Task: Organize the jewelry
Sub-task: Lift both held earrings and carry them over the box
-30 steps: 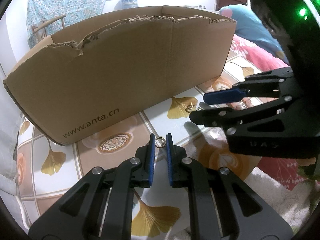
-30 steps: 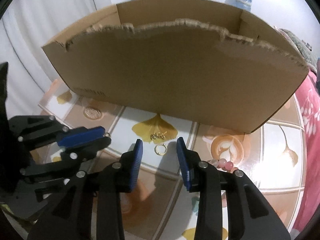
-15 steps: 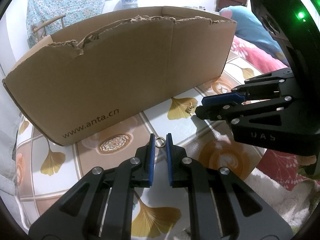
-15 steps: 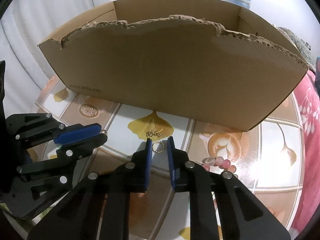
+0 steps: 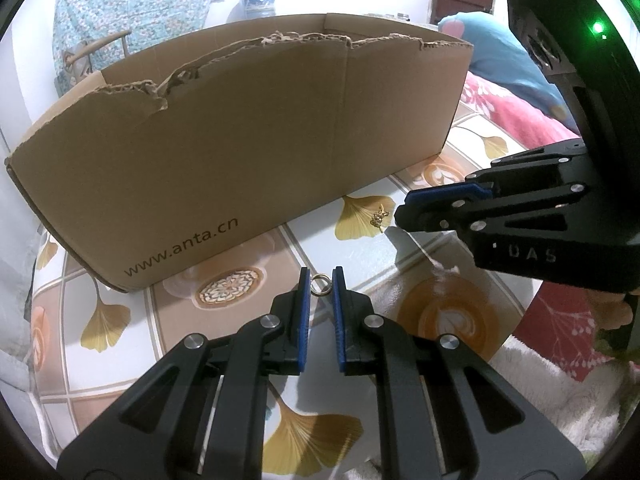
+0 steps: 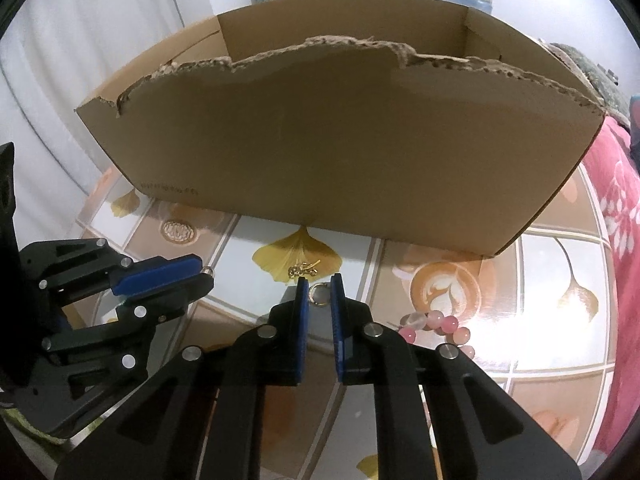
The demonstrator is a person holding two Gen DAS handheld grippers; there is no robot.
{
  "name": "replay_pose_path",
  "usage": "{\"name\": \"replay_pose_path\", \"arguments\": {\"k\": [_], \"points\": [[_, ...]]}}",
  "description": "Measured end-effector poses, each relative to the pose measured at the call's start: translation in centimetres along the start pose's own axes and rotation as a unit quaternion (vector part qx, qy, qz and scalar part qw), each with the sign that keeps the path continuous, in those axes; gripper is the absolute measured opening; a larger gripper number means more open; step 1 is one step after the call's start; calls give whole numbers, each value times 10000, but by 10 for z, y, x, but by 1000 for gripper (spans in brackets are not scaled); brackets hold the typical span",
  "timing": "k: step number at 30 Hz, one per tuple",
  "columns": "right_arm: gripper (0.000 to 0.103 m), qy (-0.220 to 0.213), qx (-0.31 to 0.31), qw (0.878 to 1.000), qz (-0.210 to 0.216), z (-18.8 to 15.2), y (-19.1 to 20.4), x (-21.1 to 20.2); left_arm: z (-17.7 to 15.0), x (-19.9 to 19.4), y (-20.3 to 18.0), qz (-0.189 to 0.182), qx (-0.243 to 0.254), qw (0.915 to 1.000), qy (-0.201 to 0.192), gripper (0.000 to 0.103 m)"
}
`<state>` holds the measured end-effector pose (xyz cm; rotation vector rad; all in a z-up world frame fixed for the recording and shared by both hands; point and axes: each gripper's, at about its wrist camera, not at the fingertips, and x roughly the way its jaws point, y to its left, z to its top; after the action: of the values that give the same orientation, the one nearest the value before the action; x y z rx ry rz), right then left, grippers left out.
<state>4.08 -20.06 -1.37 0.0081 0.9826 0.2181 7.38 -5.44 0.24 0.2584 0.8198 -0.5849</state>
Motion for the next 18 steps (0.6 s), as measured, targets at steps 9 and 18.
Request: {"name": "replay_pose_path", "arguments": {"k": [9, 18], "points": [[11, -210, -22, 9998, -15, 4, 2, -35, 2, -9, -1, 57, 37, 9999, -116, 10], [11, -792, -187, 9967, -8, 3, 8, -83, 16, -49, -13, 115, 195, 9979, -612, 10]]}}
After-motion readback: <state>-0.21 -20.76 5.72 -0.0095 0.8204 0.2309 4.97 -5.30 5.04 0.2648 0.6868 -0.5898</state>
